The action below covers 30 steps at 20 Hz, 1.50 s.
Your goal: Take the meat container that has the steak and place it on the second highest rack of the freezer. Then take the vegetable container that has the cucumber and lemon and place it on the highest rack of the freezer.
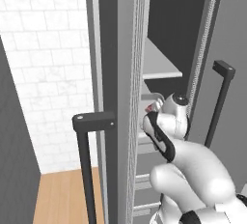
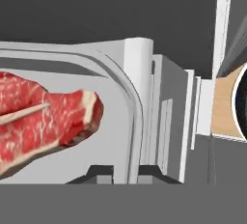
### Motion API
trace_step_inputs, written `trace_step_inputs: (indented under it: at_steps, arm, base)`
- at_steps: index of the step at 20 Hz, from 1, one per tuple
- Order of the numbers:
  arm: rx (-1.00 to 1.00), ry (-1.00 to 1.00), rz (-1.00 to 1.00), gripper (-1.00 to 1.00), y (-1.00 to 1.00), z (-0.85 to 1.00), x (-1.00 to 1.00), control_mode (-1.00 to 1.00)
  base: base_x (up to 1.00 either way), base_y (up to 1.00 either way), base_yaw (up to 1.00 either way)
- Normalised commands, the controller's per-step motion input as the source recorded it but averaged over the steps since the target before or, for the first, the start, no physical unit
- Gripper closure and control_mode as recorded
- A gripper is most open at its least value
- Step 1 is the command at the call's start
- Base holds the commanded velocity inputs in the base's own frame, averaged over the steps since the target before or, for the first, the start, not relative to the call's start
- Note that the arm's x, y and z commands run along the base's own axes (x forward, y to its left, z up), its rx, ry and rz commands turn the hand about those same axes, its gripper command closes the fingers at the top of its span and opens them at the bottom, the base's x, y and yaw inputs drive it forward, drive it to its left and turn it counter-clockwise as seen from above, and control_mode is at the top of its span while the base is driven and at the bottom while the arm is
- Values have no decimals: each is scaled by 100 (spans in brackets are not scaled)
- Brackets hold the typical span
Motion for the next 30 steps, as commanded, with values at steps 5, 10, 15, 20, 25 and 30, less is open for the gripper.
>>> trace_step_inputs:
  at_steps: [5,10,15,20,25,30]
  arm:
    - [1,0,0,100,2,-31,91,-100]
    - [-6,0,0,100,18,-77,54,-100]
    - [-4,-1,1,100,16,-45,34,-100]
    - [-3,-5,1,100,5,-58,20,-100]
    - [0,-6,0,100,3,-68,2,-100]
    - [0,-4,0,100,1,-9,0,-100]
  base:
    - [0,0,0]
    - [0,0,0]
    - [0,0,0]
    - [0,0,0]
    - [0,0,0]
    - [0,0,0]
